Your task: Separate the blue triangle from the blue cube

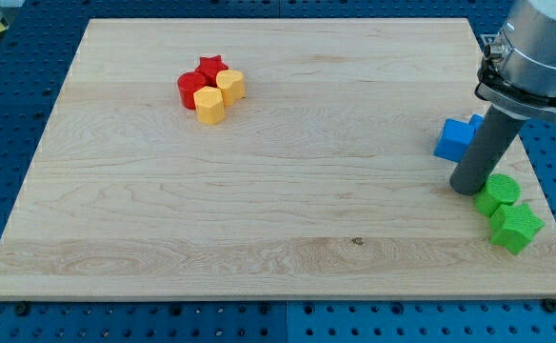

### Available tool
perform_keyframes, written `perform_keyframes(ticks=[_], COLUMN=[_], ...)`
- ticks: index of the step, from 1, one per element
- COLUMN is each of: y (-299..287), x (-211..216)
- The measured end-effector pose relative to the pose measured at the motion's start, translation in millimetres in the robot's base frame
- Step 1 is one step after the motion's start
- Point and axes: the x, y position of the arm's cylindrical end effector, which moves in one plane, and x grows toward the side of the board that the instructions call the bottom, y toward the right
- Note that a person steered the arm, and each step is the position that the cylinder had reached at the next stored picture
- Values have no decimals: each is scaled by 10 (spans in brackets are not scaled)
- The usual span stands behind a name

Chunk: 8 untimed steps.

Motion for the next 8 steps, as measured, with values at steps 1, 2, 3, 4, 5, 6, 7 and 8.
perform_keyframes(ticks=[1,2,3,4,5,6,7,8], y=[50,105,113,113,113,113,113,131], x=[0,16,28,19,-23,-95,-121,-177])
